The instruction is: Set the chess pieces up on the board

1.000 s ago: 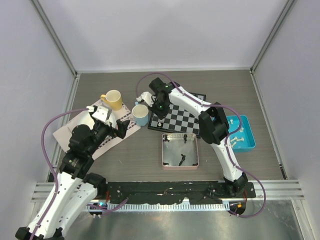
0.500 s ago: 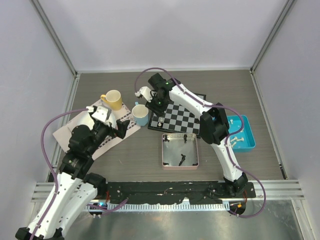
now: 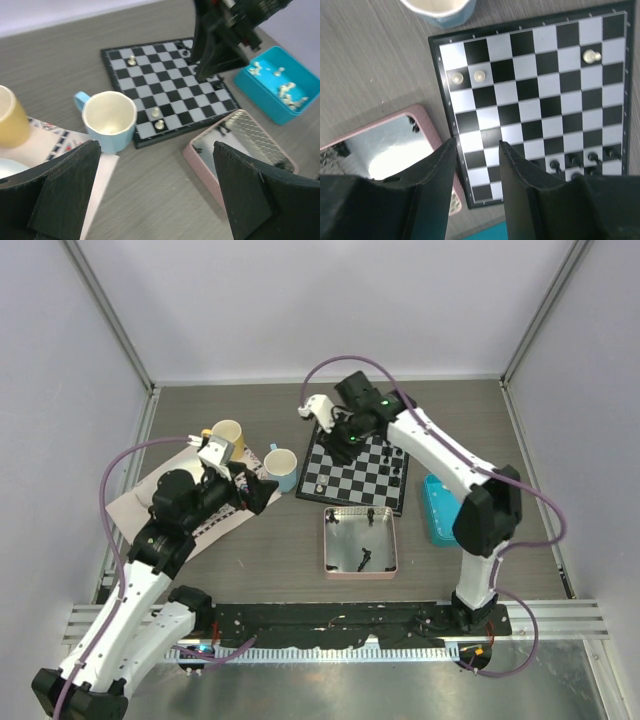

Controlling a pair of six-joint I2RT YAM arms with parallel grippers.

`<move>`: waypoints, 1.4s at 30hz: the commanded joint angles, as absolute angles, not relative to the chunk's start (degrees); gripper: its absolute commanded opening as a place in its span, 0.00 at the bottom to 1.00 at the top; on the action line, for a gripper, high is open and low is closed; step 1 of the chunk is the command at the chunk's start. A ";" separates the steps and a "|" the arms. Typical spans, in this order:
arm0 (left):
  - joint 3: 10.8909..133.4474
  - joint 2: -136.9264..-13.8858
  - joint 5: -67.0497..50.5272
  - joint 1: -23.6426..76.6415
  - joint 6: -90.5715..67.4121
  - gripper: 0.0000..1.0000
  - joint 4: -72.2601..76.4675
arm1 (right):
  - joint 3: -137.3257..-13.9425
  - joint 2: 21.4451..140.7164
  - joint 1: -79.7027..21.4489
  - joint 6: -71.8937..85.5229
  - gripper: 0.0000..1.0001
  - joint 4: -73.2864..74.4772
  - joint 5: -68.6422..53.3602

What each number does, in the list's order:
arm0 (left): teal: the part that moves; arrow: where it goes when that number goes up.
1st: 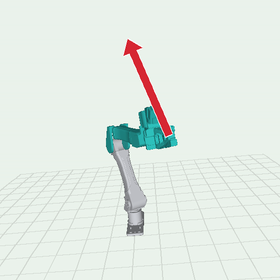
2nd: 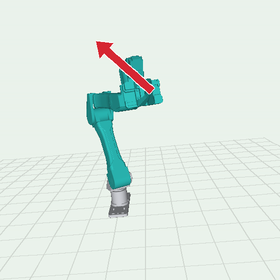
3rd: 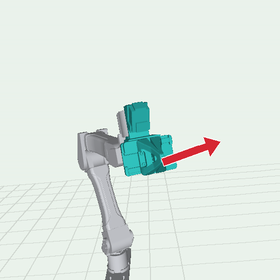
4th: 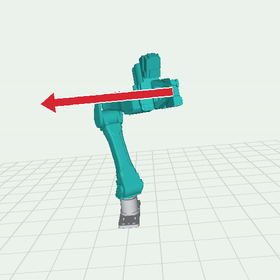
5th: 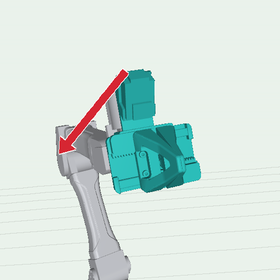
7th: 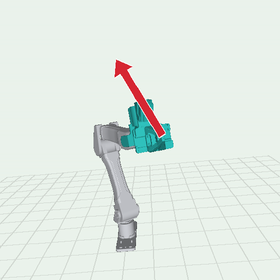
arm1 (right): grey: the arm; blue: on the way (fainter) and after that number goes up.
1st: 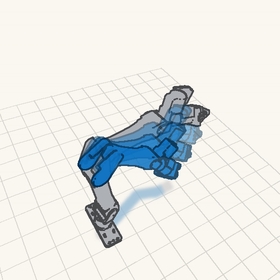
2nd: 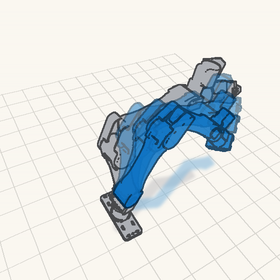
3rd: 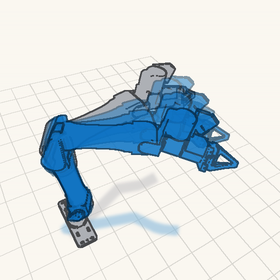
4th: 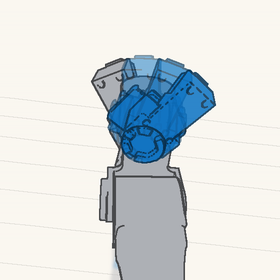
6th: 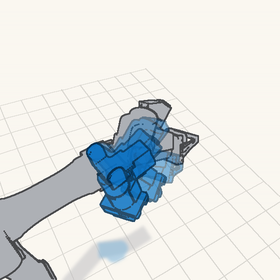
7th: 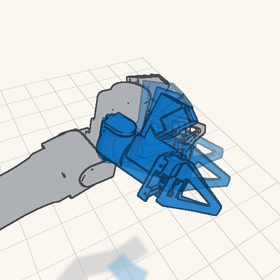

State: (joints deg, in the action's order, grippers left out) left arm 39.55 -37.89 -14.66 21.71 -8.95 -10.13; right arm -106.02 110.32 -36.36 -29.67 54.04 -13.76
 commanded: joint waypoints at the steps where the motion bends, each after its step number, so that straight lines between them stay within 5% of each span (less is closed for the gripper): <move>1: 42.02 -38.94 -21.53 21.53 -19.50 0.99 -7.83 | -99.42 98.98 -32.00 -28.74 0.46 49.58 -19.06; 17: 42.45 -44.63 -24.78 21.71 -34.27 1.00 -5.53 | -68.56 71.64 2.53 -23.29 0.49 38.06 -36.73; 30: 51.68 -60.28 -6.87 42.09 -24.35 1.00 -10.37 | -61.44 72.86 16.52 -24.34 0.50 40.34 -32.35; 42: 49.40 -64.69 -9.93 45.00 -11.79 0.99 -0.27 | -63.02 79.10 19.34 -34.45 0.49 51.94 -25.84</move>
State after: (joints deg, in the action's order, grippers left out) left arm 49.89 -65.89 -9.08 44.69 -19.51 -8.27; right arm -61.19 77.71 19.14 -30.20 47.24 -27.46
